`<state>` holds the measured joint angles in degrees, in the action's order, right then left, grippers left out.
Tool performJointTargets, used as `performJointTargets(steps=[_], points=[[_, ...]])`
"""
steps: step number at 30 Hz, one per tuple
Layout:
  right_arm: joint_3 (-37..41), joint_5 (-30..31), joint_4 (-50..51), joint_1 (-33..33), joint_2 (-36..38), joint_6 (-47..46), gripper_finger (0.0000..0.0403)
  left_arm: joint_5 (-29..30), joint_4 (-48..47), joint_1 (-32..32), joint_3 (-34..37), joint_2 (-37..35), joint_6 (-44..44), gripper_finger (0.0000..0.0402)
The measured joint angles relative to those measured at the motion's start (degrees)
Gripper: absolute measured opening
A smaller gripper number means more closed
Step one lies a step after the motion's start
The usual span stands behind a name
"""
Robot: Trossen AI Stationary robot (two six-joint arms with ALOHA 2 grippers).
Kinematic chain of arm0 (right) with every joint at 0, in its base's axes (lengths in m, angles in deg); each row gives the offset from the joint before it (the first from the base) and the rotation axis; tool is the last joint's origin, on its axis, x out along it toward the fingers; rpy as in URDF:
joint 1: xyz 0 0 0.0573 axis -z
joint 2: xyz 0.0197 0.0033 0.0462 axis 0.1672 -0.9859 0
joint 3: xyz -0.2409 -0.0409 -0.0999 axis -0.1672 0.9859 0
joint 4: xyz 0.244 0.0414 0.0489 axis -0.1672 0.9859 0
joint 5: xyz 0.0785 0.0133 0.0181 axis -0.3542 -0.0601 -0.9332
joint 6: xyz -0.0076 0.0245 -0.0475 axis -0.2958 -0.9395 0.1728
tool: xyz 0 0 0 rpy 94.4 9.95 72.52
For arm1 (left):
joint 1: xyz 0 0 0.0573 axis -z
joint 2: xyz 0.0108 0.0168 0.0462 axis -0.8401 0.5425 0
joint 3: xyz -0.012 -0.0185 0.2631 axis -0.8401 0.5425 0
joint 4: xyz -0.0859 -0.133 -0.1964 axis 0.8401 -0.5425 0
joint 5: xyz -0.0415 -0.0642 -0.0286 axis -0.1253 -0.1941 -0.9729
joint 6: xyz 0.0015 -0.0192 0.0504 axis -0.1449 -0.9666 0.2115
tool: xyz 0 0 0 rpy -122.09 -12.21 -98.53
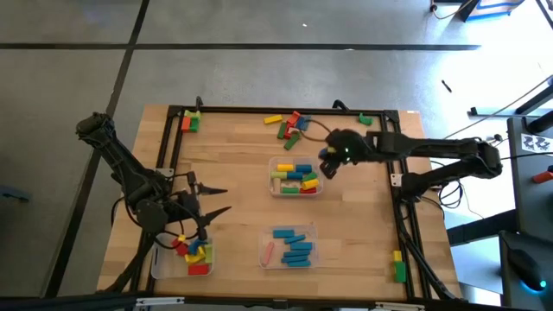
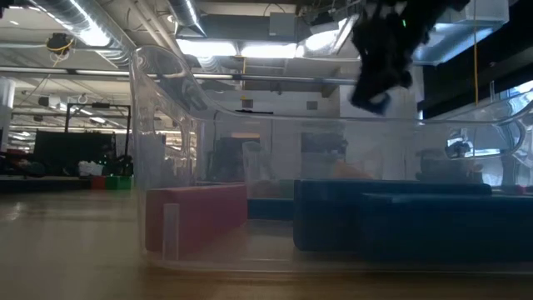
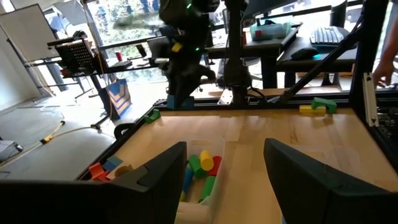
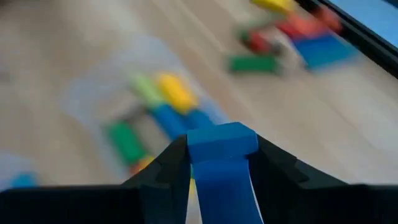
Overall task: Sort blocks by size
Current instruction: Put the blue arch block into the bottom left transparent bin
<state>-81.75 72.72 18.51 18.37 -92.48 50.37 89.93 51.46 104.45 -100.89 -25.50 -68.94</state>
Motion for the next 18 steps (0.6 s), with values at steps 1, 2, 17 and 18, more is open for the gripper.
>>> performJointTargets(steps=[1,2,17,18], points=[[-0.02,-0.08,-2.65,-1.97,-0.02,-0.04,0.0134,0.00,0.15,0.09,0.00,-0.04,0.00,0.0210],[-0.02,-0.07,-5.08,-3.78,-0.07,-0.05,0.0135,0.00,0.39,0.23,0.00,-0.09,0.00,0.0210],[-0.02,-0.09,-42.70,-22.60,-15.40,5.25,0.0137,0.00,2.12,0.73,0.00,-0.11,0.04,0.0210],[-0.02,-0.54,-45.22,-23.26,-16.85,5.79,0.0137,0.02,2.12,0.73,0.00,-0.11,0.02,0.0210]])
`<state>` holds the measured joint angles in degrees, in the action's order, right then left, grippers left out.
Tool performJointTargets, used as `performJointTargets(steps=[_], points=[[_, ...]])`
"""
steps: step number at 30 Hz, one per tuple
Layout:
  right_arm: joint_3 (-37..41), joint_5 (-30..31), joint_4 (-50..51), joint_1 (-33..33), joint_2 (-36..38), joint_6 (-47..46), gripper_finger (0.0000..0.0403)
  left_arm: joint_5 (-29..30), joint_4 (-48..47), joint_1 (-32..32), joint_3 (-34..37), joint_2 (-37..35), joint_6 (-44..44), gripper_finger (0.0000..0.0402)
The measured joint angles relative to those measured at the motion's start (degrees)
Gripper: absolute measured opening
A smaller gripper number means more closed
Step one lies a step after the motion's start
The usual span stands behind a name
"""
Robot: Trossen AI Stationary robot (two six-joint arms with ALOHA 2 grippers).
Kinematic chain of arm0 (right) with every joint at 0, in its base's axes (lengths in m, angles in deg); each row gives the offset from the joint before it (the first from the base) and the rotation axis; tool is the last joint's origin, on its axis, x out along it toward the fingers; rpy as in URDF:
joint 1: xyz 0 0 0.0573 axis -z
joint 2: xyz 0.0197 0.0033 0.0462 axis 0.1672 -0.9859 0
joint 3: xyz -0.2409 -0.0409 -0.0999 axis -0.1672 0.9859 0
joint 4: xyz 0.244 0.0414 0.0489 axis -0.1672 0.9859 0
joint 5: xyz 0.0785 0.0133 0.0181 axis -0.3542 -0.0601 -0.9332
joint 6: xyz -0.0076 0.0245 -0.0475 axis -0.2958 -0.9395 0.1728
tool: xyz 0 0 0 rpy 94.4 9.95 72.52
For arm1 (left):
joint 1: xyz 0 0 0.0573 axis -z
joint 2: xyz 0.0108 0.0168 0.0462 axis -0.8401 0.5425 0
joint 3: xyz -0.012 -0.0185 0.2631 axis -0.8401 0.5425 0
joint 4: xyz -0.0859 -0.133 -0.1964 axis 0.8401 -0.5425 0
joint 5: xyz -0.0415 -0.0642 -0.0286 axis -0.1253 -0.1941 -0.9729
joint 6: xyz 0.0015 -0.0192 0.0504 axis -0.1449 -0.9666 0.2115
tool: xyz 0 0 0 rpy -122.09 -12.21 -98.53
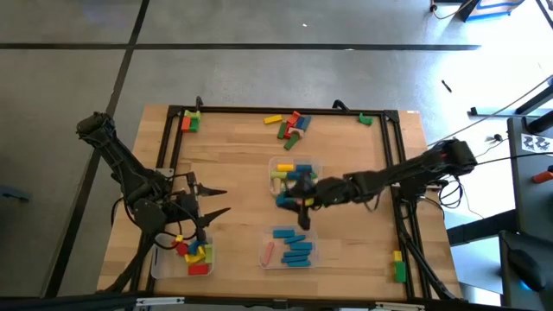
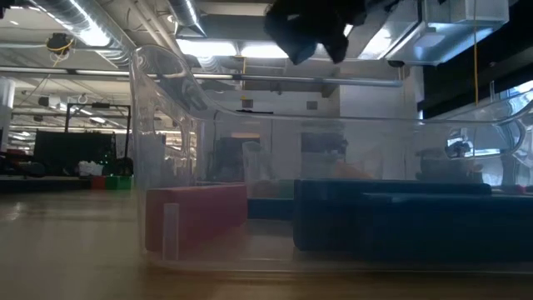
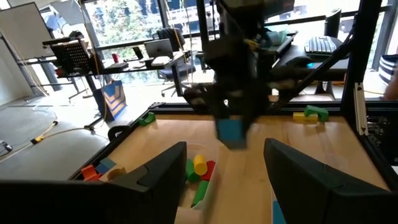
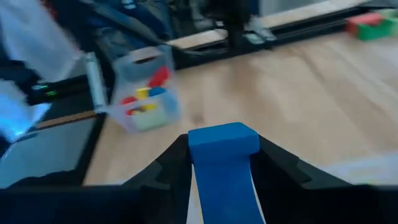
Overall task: Sort blocks by size
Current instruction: Put the blue arch block into the bottom left transparent bin
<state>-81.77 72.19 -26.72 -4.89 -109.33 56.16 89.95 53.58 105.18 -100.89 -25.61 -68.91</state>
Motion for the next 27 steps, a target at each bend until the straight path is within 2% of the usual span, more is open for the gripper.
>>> performJointTargets(steps=[10,13,27], points=[[-0.15,-1.45,-18.88,-2.91,-11.53,0.60,0.0138,-0.02,1.09,0.00,0.00,0.00,0.00,0.0210],[-3.00,-1.49,-21.99,-2.91,-15.78,0.61,0.0138,0.00,1.16,0.02,0.00,0.00,-0.02,0.0210],[-34.76,-3.99,-21.52,-3.13,-40.77,9.53,0.0138,-0.02,2.56,0.07,0.00,0.01,0.43,0.0210]])
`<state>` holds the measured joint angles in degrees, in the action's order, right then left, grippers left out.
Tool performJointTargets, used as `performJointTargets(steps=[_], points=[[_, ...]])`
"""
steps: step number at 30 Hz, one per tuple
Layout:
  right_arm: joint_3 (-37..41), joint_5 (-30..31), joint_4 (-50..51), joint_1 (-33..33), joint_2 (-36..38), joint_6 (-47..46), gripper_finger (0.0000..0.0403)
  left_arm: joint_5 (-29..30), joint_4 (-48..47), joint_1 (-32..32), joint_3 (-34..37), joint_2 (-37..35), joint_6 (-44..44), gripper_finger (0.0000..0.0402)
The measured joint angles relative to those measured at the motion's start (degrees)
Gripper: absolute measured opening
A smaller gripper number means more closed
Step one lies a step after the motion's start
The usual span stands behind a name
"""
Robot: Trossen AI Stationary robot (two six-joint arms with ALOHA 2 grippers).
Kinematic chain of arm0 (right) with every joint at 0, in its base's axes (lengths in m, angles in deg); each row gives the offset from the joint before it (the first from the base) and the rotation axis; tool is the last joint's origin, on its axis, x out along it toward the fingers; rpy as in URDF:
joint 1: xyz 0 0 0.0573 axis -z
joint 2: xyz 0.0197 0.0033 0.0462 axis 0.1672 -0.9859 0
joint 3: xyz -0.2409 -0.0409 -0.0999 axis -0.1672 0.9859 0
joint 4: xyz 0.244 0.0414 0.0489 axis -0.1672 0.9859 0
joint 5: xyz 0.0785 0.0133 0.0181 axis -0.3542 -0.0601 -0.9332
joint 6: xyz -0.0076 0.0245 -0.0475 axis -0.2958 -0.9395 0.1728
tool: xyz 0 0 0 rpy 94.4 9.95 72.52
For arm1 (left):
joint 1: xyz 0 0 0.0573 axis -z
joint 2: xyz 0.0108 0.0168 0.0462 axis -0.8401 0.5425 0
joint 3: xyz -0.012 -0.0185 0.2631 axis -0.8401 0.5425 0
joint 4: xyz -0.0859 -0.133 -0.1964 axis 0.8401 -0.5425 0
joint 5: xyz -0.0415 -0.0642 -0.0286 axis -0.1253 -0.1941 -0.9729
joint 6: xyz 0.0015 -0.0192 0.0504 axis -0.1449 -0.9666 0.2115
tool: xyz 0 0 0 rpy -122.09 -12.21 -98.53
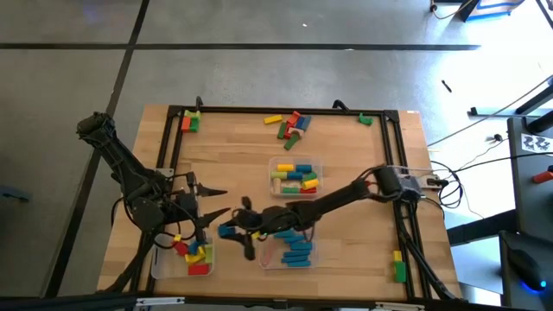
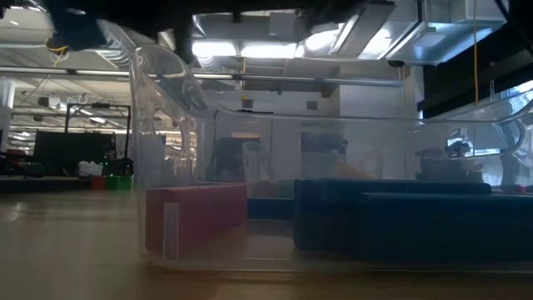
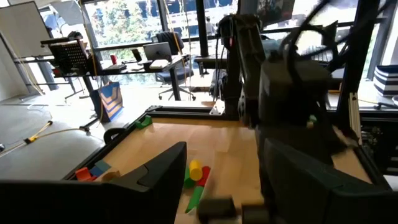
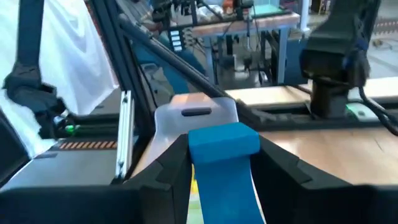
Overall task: Sort blocks by size
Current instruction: Put the blue arch block into the bottom left transparent bin, then put the brown arch block into the bottom left transparent bin
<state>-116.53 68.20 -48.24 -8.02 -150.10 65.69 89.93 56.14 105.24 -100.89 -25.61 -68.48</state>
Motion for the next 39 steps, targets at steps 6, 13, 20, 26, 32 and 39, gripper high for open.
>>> performJointTargets(steps=[6,13,20,26,32,39], points=[[-13.51,-0.66,-0.16,0.04,-9.94,1.85,0.0138,0.02,0.07,-0.03,0.00,-0.01,-0.06,0.0210],[-25.75,-2.03,-0.34,0.04,-18.78,1.98,0.0138,0.02,0.09,-0.17,0.00,-0.01,-0.06,0.0210],[-32.16,-2.05,-0.11,0.04,-23.59,1.63,0.0157,0.02,0.01,-0.20,0.00,0.02,0.03,0.0210],[-32.52,-2.05,4.07,0.00,-24.01,1.61,0.0226,0.02,-0.01,-0.20,0.00,0.02,0.18,0.0210],[-32.52,-3.33,10.38,0.04,-22.28,3.95,0.0262,0.02,-0.07,-0.05,0.00,0.02,0.18,0.0210],[-32.50,-4.61,26.47,-0.13,-16.47,7.58,0.0266,0.02,-0.29,0.37,0.00,0.02,0.18,0.0210]])
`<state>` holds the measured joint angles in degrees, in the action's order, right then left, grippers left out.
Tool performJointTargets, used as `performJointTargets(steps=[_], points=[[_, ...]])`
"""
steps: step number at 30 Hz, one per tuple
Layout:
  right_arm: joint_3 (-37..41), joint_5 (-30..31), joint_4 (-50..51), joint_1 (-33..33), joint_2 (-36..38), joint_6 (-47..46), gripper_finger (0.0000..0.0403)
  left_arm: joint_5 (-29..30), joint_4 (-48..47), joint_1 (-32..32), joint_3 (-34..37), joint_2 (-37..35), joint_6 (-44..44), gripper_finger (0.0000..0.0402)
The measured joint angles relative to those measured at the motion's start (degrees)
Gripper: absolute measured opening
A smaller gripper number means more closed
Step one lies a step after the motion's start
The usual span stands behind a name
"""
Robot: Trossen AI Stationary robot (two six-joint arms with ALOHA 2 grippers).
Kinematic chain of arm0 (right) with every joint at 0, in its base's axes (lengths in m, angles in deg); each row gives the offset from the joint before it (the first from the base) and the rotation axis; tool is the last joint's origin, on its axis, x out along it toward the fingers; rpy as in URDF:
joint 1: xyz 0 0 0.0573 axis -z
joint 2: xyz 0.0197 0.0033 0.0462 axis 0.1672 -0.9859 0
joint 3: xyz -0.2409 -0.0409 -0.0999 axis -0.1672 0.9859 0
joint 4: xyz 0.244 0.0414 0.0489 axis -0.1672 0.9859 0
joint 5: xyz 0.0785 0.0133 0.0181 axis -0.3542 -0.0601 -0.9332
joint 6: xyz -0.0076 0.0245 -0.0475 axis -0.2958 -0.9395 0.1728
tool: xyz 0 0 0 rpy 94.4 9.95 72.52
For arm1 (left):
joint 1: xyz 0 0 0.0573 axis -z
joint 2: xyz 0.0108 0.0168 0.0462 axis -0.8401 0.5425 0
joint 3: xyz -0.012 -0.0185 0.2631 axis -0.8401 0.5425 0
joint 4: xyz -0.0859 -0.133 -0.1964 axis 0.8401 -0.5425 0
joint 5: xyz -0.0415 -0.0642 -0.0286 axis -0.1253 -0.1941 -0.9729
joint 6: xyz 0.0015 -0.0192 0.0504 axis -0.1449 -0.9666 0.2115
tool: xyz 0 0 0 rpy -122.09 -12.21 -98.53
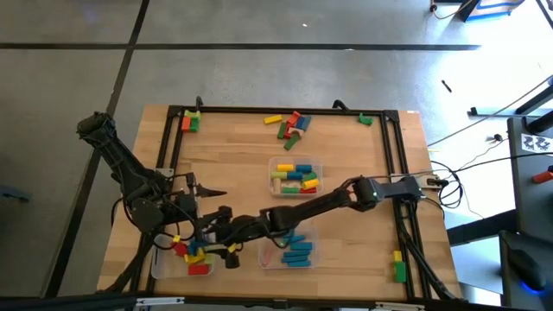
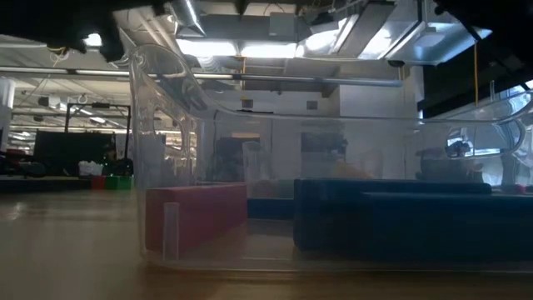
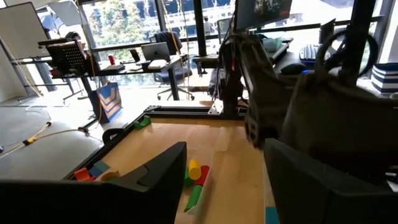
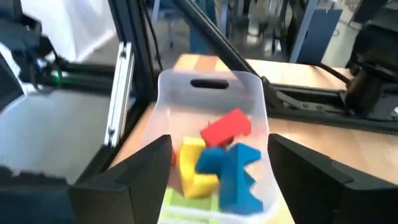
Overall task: Sort blocks by size
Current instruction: Put the brown arch block into the bottom left transparent bin
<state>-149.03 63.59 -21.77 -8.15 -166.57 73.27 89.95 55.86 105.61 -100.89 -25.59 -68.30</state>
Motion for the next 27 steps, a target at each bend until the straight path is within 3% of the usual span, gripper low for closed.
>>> performJointTargets(steps=[10,27], points=[[2.64,3.40,15.48,-2.27,7.44,5.43,0.0264,0.00,-0.02,0.03,0.00,0.00,-0.18,0.0210],[40.32,15.77,15.95,1.59,38.72,4.21,0.0237,0.02,-0.18,-0.11,0.00,0.00,-0.15,0.0210]])
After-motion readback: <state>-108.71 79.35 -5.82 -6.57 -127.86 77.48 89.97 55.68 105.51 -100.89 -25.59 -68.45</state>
